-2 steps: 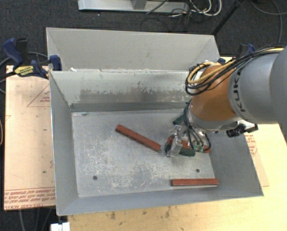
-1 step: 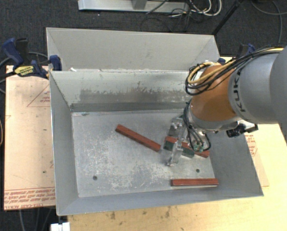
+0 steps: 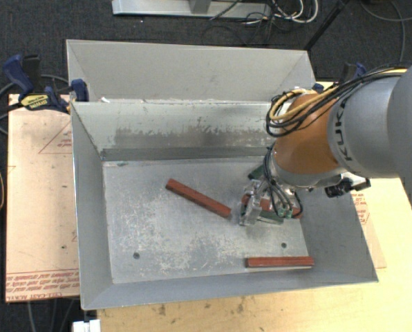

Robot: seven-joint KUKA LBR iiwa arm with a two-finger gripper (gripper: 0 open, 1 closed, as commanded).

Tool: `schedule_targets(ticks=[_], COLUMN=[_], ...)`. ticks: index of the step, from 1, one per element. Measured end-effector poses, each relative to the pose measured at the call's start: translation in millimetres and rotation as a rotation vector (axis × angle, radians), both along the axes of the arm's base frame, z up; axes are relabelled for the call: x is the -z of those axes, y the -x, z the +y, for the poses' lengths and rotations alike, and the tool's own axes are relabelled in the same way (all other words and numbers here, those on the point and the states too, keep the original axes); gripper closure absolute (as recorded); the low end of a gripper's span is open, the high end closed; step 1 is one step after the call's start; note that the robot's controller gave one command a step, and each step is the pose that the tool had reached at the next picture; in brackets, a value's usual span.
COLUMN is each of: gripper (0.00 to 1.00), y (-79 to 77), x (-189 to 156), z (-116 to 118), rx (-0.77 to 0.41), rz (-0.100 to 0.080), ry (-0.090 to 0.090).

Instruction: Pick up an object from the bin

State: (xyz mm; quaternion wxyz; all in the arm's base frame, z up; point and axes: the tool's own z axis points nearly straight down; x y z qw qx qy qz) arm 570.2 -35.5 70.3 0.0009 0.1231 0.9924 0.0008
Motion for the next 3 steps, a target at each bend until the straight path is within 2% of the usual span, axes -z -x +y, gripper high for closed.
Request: schedule_targets(ticks=[1, 2, 3], gripper=[1.00, 1.00, 1.00], y=[-28.3, 20.2, 28.8], x=[0, -12, -135], z=[1, -84, -110], rx=[-0.103, 0.005, 0.017], rz=[-0.002, 0.003, -0.009], ry=[0.001, 0.002, 0.004])
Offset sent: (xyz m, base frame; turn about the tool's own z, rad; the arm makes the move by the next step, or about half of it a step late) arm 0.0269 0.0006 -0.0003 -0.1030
